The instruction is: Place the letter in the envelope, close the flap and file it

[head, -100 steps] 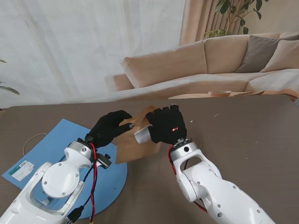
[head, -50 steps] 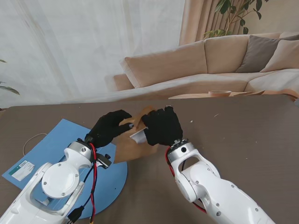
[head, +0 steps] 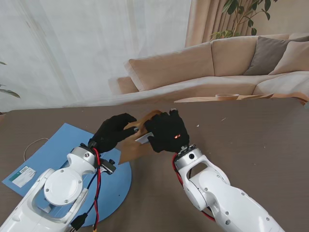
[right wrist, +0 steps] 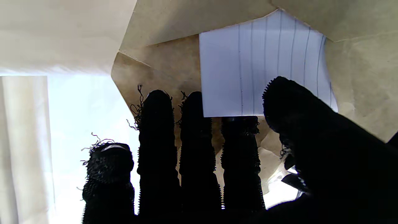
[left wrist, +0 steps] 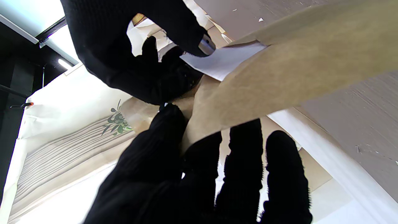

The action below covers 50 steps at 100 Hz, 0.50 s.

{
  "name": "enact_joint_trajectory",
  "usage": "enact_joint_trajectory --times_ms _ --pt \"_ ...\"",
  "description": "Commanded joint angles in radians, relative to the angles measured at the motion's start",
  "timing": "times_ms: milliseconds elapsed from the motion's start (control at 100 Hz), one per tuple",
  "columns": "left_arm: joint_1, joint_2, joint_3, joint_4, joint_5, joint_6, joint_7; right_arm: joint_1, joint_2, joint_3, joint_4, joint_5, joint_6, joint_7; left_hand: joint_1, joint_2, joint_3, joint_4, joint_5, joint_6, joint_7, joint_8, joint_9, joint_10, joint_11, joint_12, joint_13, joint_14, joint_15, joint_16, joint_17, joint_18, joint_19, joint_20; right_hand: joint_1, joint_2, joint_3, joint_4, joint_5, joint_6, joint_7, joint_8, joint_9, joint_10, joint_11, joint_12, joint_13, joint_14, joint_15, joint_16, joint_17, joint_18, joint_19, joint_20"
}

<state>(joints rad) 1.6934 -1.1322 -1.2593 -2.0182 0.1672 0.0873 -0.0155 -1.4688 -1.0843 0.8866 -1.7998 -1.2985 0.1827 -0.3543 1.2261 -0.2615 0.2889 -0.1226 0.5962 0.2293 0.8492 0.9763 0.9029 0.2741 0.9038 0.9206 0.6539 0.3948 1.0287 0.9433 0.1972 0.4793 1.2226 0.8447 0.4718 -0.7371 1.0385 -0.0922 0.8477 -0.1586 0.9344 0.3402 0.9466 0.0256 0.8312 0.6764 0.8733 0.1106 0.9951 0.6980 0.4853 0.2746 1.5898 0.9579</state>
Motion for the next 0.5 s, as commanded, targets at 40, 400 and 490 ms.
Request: enact_joint_trajectory --times_ms 40,400,490 --pt "0.004 -0.007 -0.003 -0.006 -0.001 -0.009 -0.016 -0.027 0.003 0.014 -0.029 -0.011 0.020 0.015 0.065 0.080 0.091 0.026 0.019 -0.091 0.145 0.066 -0.020 -0.019 0.031 0.019 -0.011 -0.018 0.011 0.028 -0.009 -0.009 0.004 0.007 0.005 0.007 0.009 -0.010 -0.060 0.017 -0.100 -0.030 -0.071 -0.008 -0.046 -0.050 -0.058 0.009 -0.054 -0.018 -0.038 -0.010 -0.024 0.019" --pt "0.007 -0.005 -0.009 -0.006 -0.013 -0.012 -0.026 -0.043 -0.004 0.035 -0.028 -0.010 0.063 -0.031 0.065 0.080 0.091 0.026 0.022 -0.092 0.145 0.068 -0.020 -0.019 0.030 0.020 -0.010 -0.019 0.010 0.029 -0.009 -0.009 0.004 0.008 0.098 0.001 0.051 -0.021 0.018 -0.068 0.097 0.107 0.040 -0.018 0.064 0.040 0.004 0.009 0.052 0.027 0.002 -0.006 0.002 0.030" --pt "0.009 -0.005 -0.011 -0.008 -0.020 -0.011 -0.030 -0.043 -0.004 0.036 -0.028 -0.004 0.058 -0.023 0.065 0.080 0.091 0.026 0.021 -0.092 0.144 0.068 -0.020 -0.019 0.030 0.020 -0.010 -0.018 0.010 0.029 -0.009 -0.009 0.004 0.008 0.099 -0.004 0.056 -0.020 0.031 -0.039 0.104 0.113 0.059 -0.007 0.086 0.055 0.023 0.010 0.081 0.036 0.015 -0.002 0.012 0.030"
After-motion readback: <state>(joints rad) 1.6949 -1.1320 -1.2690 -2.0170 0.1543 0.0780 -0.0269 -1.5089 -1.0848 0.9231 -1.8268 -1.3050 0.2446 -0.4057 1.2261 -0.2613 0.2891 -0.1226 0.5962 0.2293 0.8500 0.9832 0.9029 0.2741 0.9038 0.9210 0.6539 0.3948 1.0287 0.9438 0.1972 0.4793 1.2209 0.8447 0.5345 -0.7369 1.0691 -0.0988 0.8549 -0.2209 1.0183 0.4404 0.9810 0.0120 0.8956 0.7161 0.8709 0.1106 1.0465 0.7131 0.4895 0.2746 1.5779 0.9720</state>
